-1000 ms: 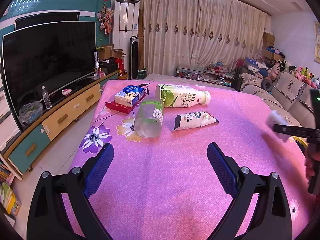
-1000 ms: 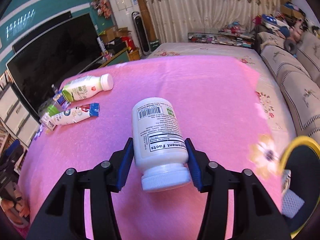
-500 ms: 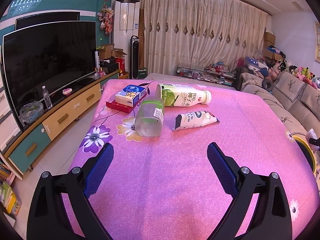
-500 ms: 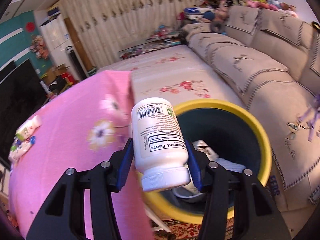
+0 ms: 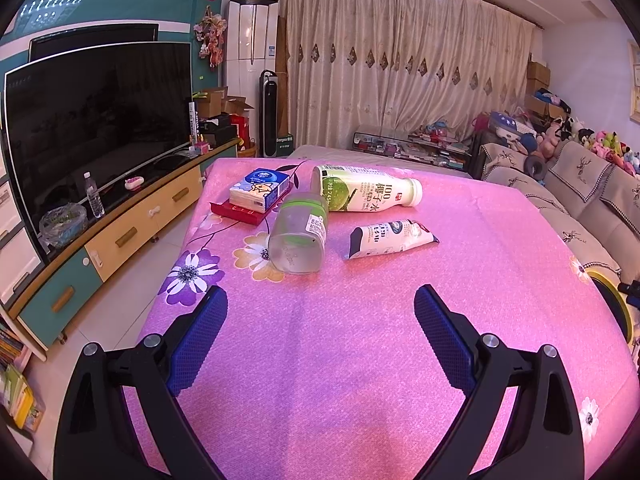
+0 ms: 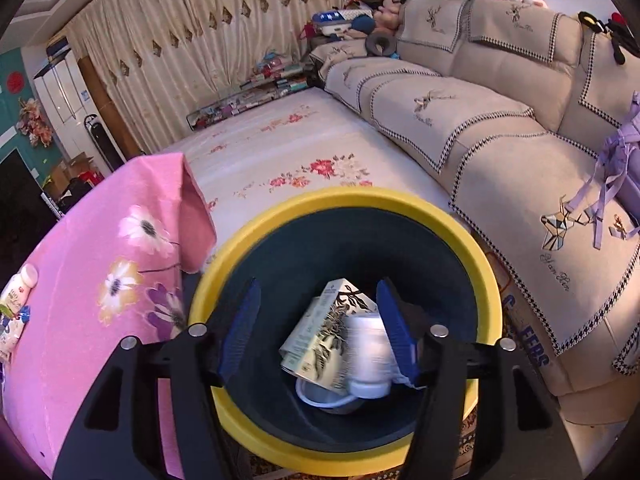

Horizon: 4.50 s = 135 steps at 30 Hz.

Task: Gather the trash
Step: 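Grasp the clear jar with green band using the left gripper, then carry the clear jar over the yellow bin and open the left gripper, then move the right gripper back over the table toward the white squeeze tube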

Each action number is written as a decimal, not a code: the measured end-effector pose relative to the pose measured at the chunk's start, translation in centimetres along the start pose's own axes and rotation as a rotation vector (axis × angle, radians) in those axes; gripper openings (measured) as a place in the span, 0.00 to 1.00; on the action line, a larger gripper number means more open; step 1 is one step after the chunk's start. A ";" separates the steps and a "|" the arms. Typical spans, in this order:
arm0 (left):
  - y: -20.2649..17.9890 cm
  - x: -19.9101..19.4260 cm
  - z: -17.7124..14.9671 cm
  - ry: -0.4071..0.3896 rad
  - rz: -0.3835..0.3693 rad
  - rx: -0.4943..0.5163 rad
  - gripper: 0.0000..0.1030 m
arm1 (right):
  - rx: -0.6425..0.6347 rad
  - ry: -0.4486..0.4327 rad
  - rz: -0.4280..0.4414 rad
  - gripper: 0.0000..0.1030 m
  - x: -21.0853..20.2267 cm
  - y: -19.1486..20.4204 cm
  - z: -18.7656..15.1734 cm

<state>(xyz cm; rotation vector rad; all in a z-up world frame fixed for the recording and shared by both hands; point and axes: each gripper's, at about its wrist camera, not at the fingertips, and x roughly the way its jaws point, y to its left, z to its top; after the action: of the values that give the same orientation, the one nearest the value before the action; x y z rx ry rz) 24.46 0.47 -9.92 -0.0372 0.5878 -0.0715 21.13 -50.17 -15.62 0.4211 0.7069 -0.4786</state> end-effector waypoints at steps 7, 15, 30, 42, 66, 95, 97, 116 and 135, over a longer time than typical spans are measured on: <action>-0.1 0.4 0.1 0.018 0.001 0.010 0.90 | -0.124 -0.153 0.087 0.62 -4.9 5.9 -0.3; -1.2 1.9 0.3 0.089 0.001 0.076 0.90 | -0.258 -0.231 0.115 0.64 -6.3 11.1 -2.4; 1.8 11.2 4.4 0.271 0.112 -0.015 0.79 | -0.253 -0.295 0.099 0.72 -7.3 11.3 -2.9; 2.3 14.2 5.9 0.266 0.108 -0.015 0.58 | -0.259 -0.296 0.097 0.72 -7.3 11.4 -2.9; -11.1 -0.9 2.8 0.148 -0.112 0.285 0.48 | -0.216 -0.319 0.109 0.72 -8.2 10.2 -3.2; -50.9 6.4 -1.7 0.347 -0.613 0.707 0.48 | 0.063 -0.347 -0.132 0.72 -12.5 -9.8 -5.0; -52.4 7.6 -2.0 0.366 -0.612 0.710 0.48 | 0.074 -0.348 -0.142 0.72 -12.7 -10.6 -5.0; -32.2 1.7 3.4 0.033 -0.370 0.439 0.76 | 0.028 -0.320 -0.022 0.72 -12.1 -6.1 -5.0; 1.6 -0.1 2.7 -0.087 0.129 0.024 0.79 | -0.270 -0.273 0.301 0.76 -12.2 12.4 -3.4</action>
<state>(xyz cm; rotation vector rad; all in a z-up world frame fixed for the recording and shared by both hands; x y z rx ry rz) 25.97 2.12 -7.74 0.0208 0.5010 0.0480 18.15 -35.02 -6.87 0.1968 0.4258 -0.1473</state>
